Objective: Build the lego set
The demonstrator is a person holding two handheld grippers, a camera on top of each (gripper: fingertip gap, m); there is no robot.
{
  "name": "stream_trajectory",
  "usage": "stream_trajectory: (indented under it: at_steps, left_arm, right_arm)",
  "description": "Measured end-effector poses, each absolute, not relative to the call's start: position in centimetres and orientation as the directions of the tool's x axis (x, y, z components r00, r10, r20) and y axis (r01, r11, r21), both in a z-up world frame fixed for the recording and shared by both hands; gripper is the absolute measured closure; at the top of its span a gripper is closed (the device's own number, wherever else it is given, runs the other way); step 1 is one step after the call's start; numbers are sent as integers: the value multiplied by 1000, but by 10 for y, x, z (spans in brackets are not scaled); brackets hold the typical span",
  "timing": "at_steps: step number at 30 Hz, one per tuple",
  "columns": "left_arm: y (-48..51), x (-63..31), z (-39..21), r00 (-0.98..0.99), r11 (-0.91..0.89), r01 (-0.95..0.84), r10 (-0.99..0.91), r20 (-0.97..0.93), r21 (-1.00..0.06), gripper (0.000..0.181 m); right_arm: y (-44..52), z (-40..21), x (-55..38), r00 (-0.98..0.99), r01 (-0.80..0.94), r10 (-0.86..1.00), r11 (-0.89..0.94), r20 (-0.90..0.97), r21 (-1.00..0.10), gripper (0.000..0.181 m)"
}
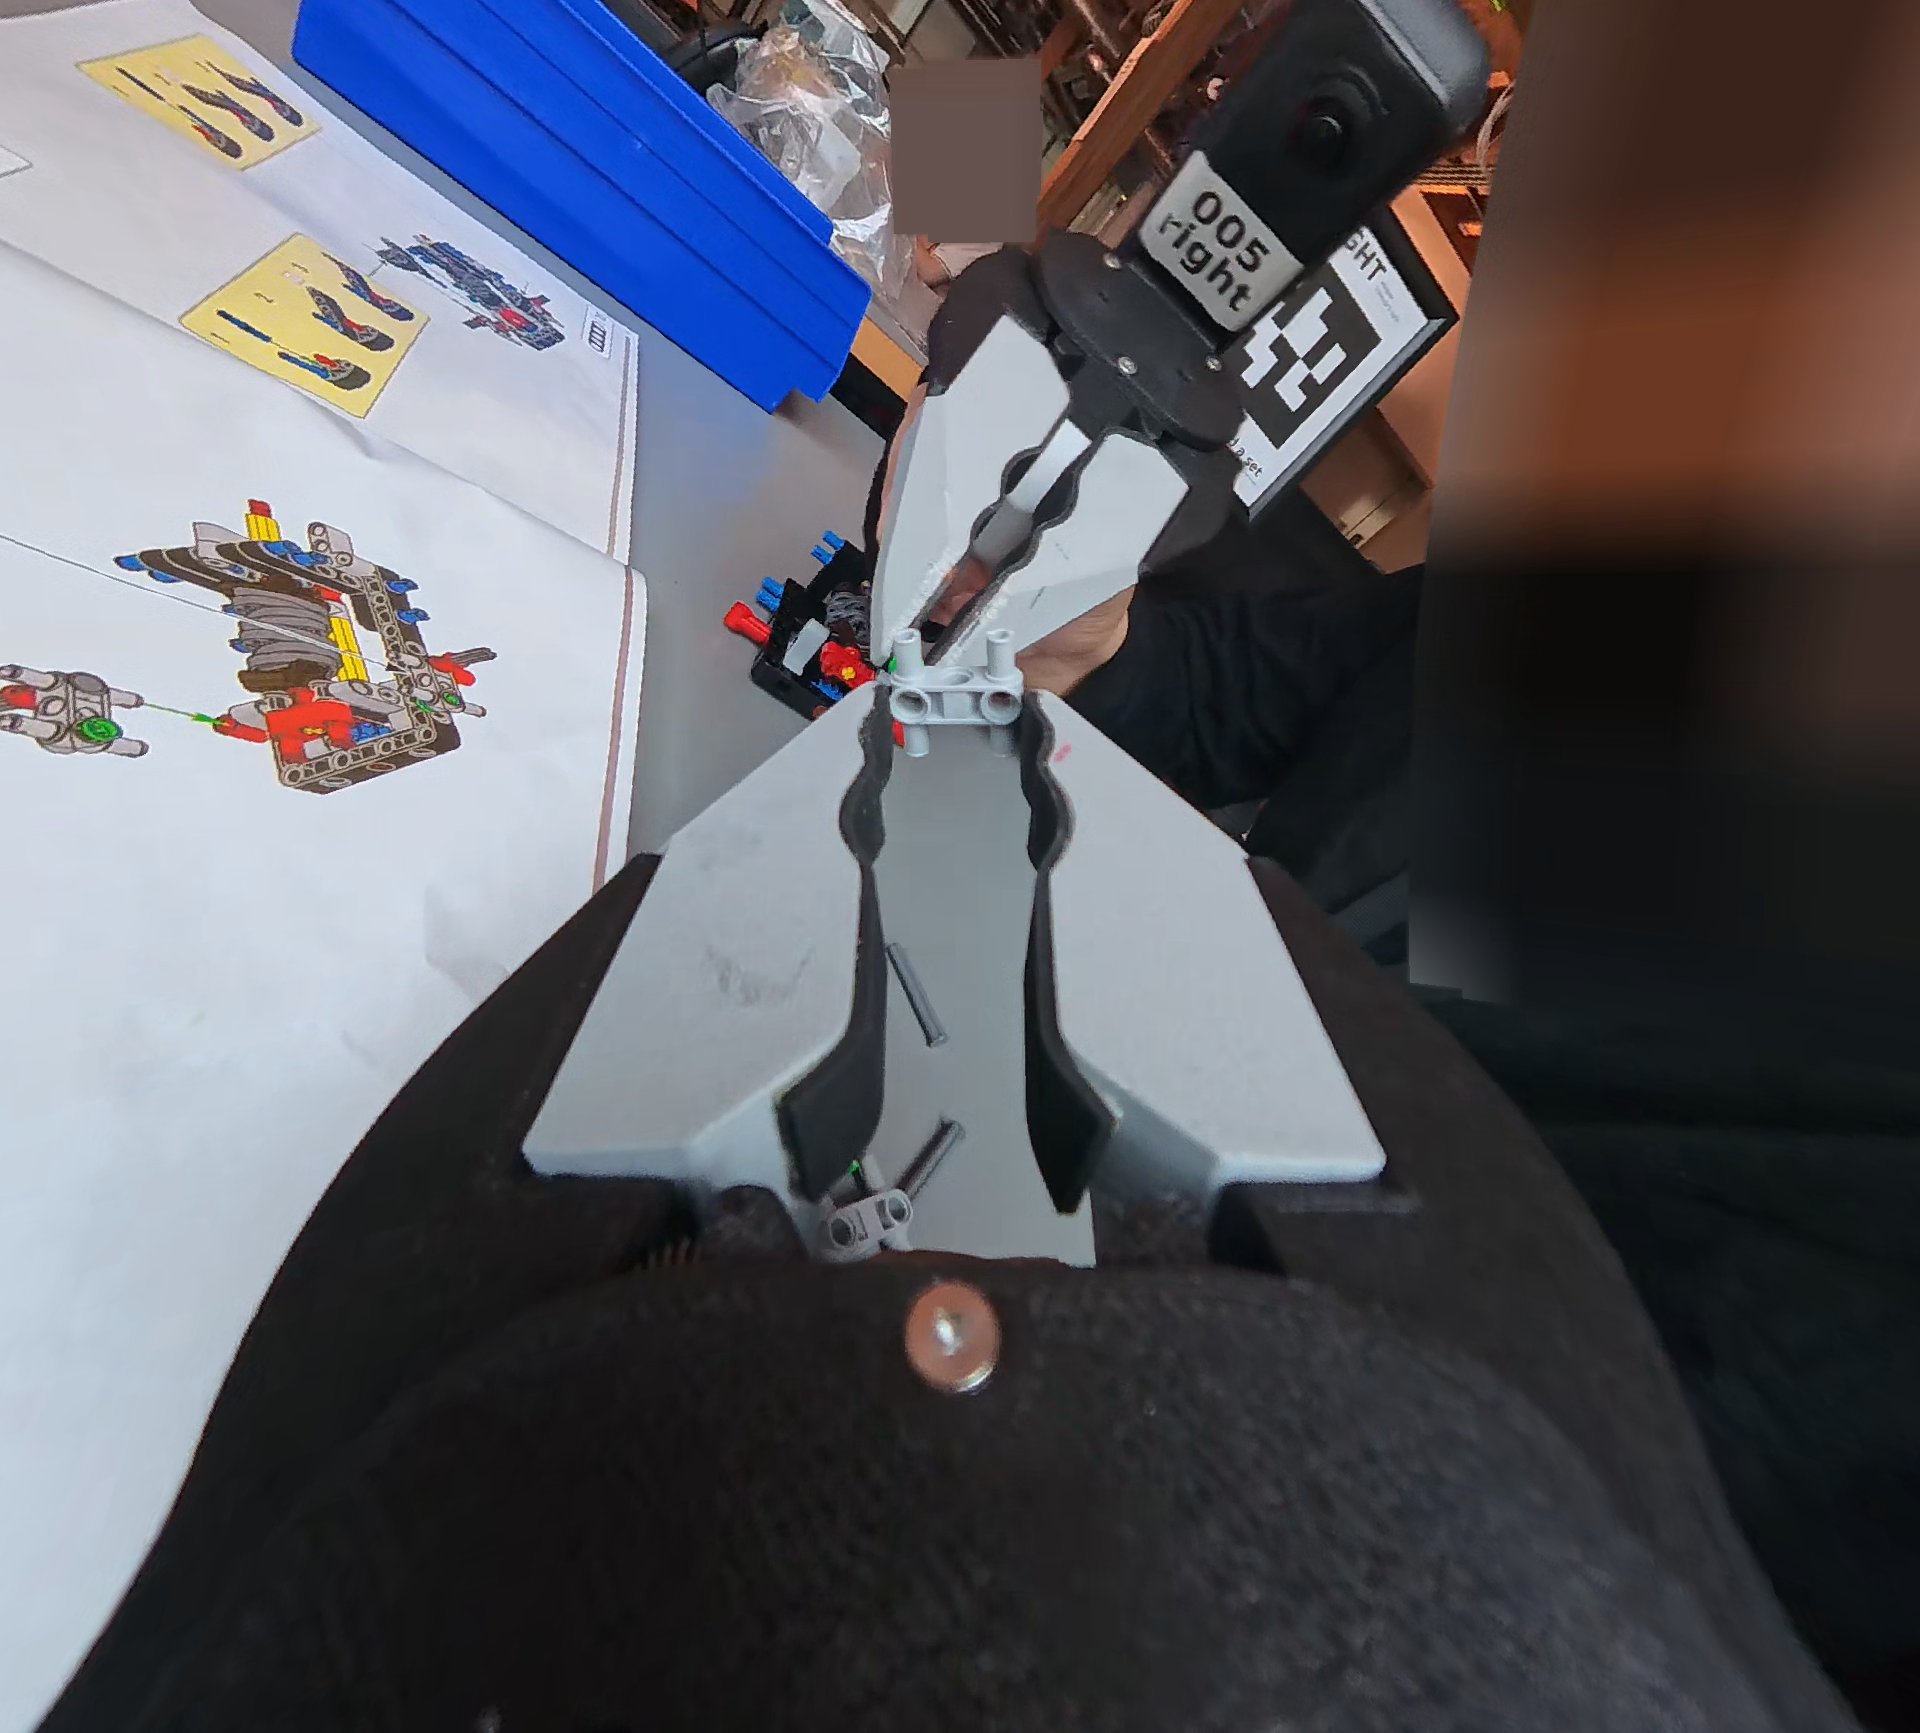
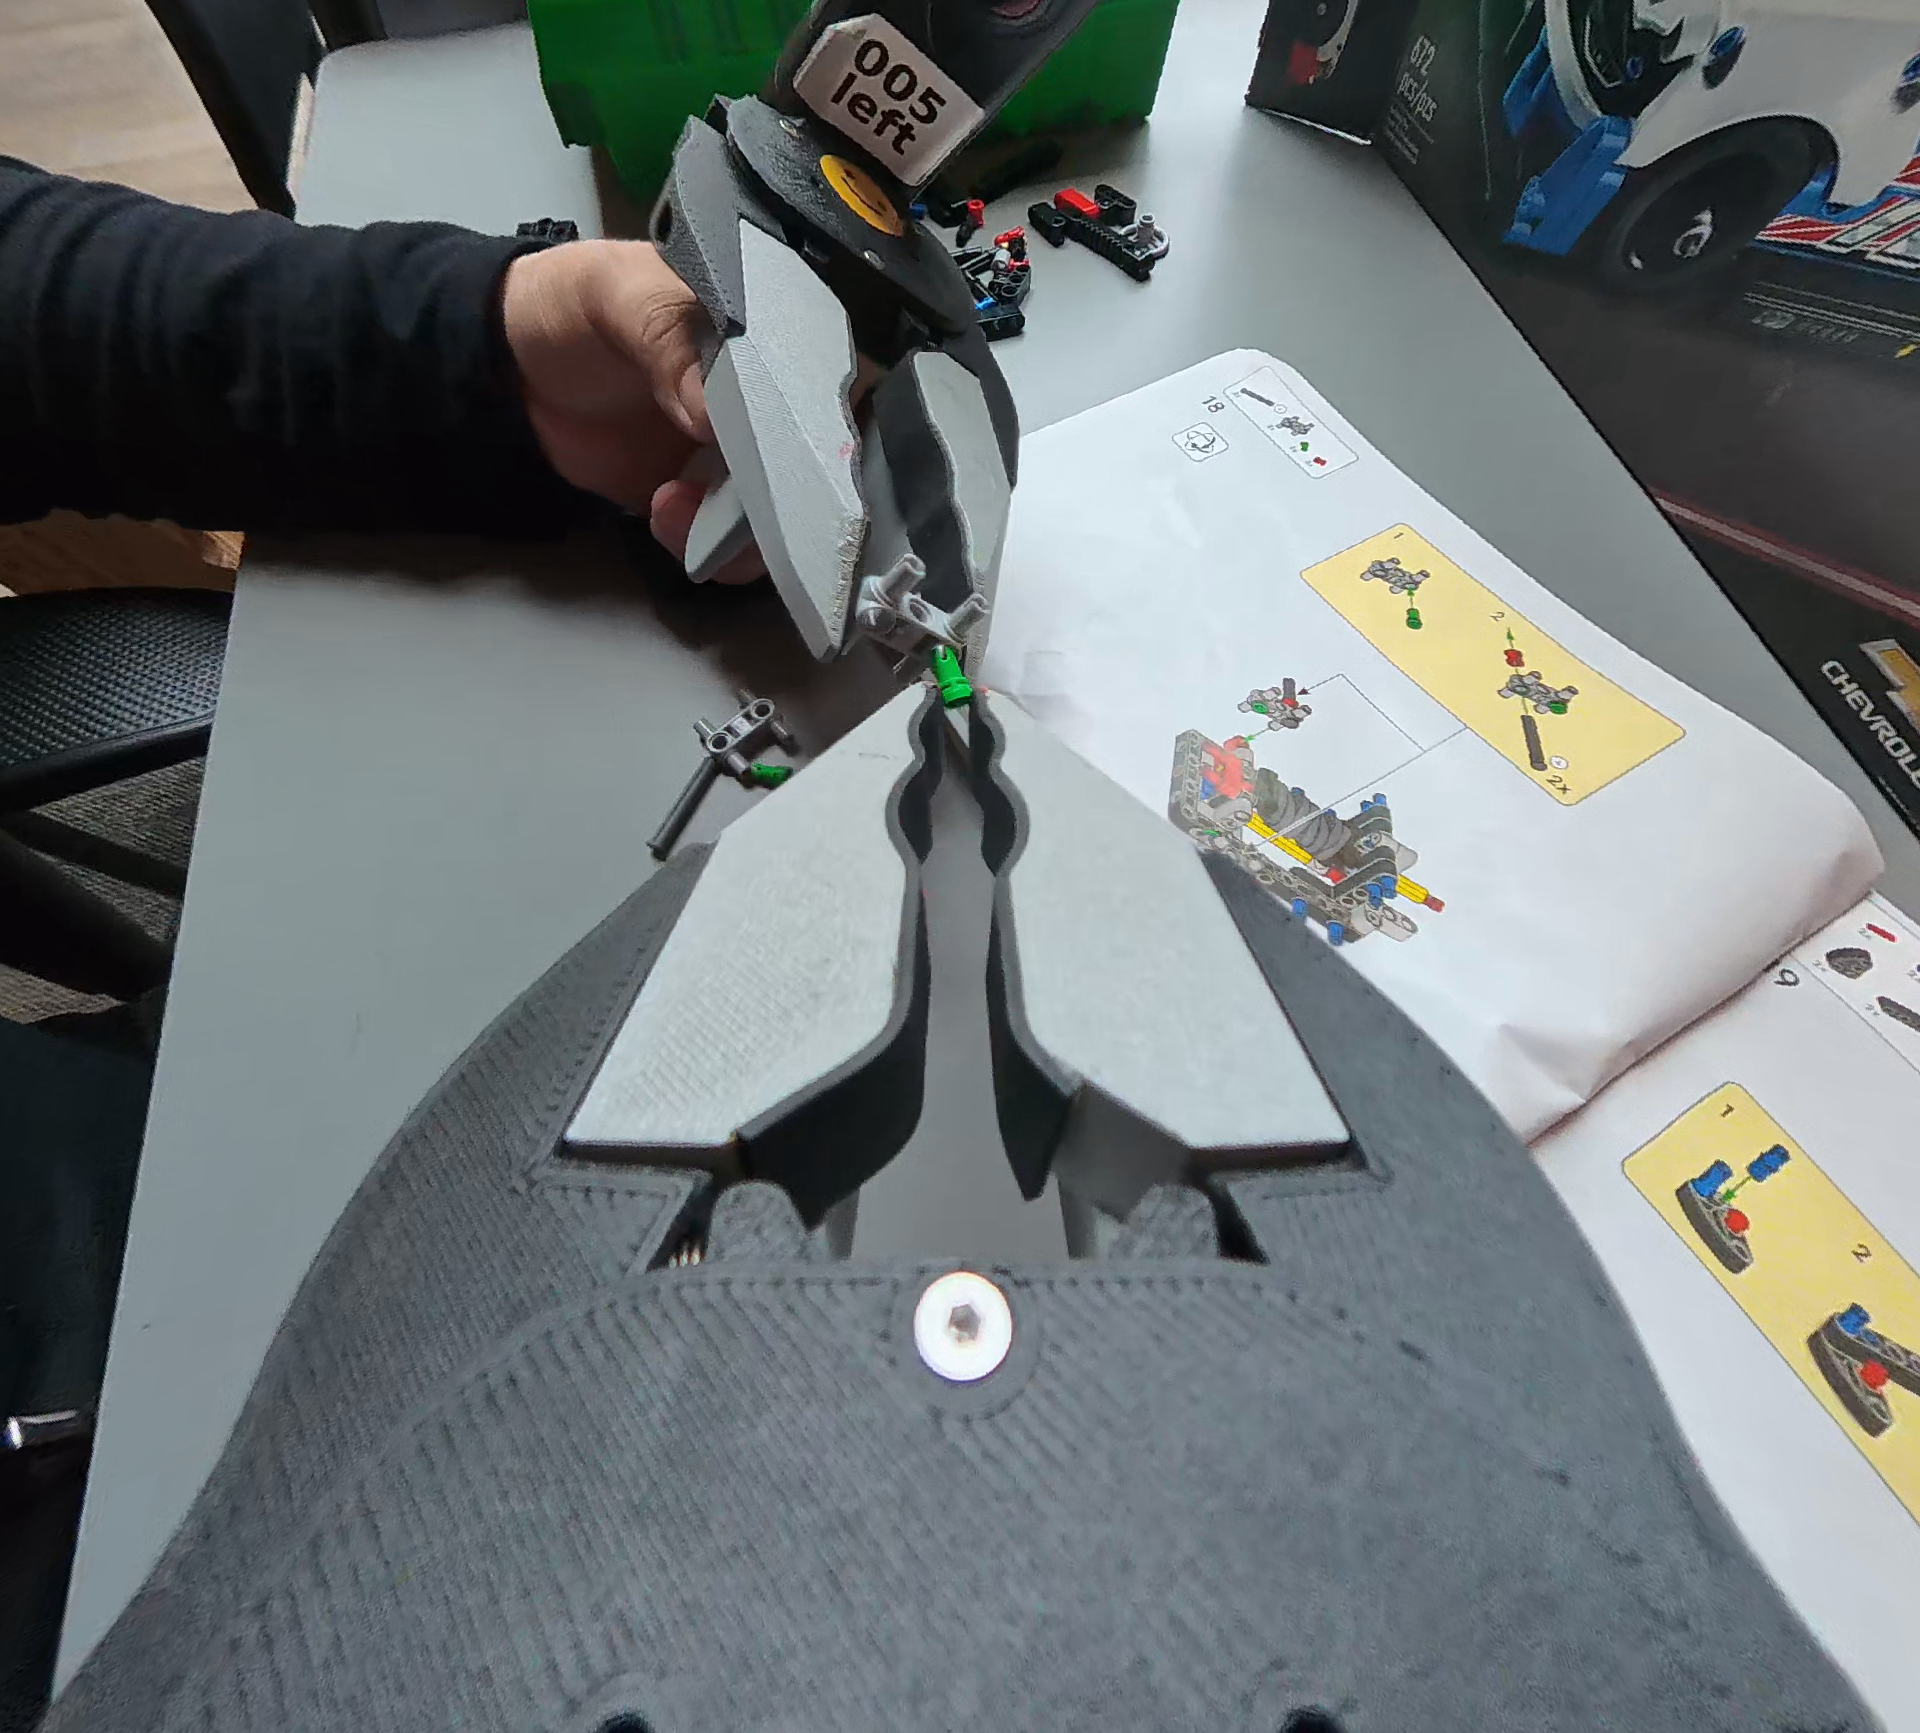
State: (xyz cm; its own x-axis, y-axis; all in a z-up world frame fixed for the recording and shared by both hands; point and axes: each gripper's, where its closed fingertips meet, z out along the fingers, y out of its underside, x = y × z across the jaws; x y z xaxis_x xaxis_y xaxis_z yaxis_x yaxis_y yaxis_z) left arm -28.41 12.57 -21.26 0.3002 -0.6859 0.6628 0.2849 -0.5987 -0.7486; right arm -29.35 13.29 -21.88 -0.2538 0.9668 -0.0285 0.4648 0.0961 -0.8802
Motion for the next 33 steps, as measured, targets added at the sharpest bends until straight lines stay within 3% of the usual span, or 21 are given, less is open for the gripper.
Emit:
stream_trajectory:
  at_steps: [12, 33]
  left_arm:
    - [131, -286, -229, 358, -667, 279, -595, 720, -690, 159]
    - [137, -292, -227, 370, -656, 355, -556, 744, -666, 159]
  right_arm:
    - [138, -233, -295, -233, 492, 959, 260, 162, -831, 181]
    - [142, -231, -303, -150, 446, 974, 222, 172, -867, 181]
